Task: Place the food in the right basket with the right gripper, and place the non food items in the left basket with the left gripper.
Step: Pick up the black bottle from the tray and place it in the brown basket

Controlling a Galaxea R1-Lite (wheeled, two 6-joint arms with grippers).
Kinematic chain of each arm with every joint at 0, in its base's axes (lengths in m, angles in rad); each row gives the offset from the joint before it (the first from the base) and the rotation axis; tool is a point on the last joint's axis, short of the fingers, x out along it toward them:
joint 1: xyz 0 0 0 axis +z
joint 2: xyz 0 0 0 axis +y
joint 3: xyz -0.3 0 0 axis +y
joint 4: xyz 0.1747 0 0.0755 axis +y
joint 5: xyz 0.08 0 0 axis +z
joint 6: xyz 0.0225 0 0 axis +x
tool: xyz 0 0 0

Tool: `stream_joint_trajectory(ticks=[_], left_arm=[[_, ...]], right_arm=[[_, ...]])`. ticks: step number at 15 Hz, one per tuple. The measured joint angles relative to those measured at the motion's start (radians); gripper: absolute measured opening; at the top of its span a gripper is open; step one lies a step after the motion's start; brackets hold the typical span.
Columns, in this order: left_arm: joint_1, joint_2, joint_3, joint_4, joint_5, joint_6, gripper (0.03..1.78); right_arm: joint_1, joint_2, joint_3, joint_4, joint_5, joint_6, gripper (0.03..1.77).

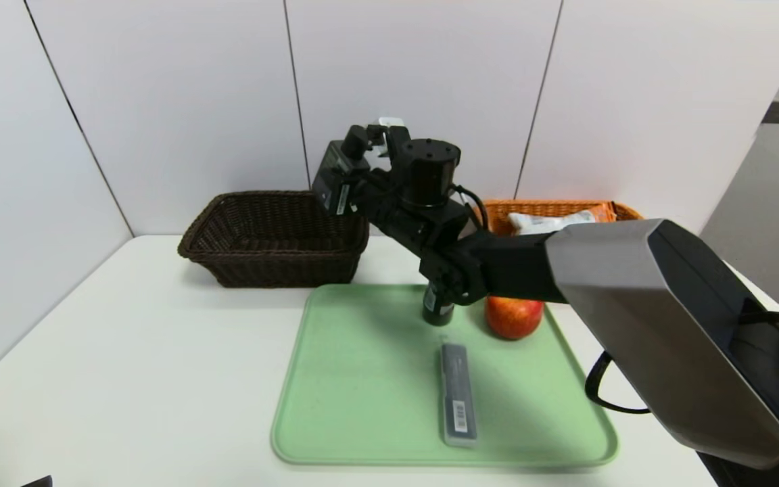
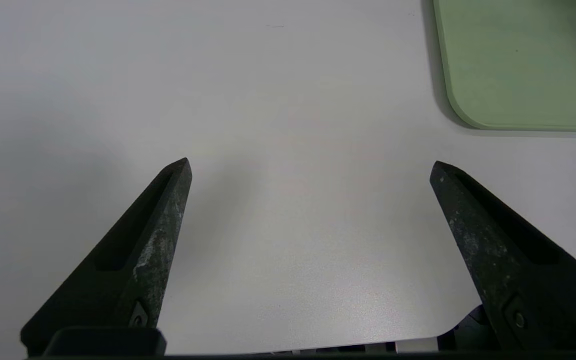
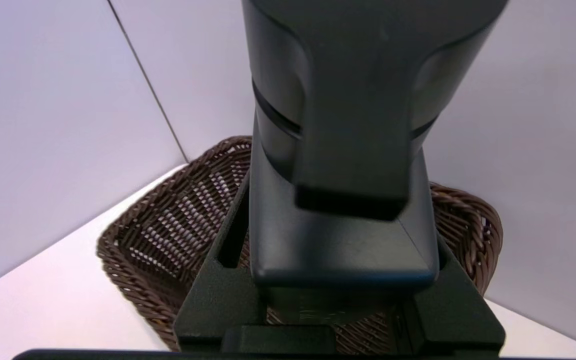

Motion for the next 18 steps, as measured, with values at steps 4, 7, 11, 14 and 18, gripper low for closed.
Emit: stream_joint_trajectory(ticks=[4,7,11,14,18], left_arm=[[0.0,0.0,0.005,0.0,-0.001,0.01,1.69],[0.0,0.0,0.006,0.0,-0.001,0.01,1.69],[0.0,0.001,0.006,-0.001,-0.002,0.011,1.69],[0.0,0.001,0.006,0.0,-0.002,0.01,1.69],[0.0,0.001,0.007,-0.001,-0.003,0.011,1.69]], right_arm=[[0.0,0.037,-0.001,-0.009,-0.008,-0.002,0.62],[-0.001,0.053,-0.001,-0.009,-0.009,-0.004,0.62],[0.003,0.065,-0.001,-0.007,-0.008,-0.007,0.62],[0.003,0.067,-0.001,-0.01,-0.005,-0.009,0.7],[0.005,0.062,-0.001,-0.009,-0.006,-0.009,1.11]])
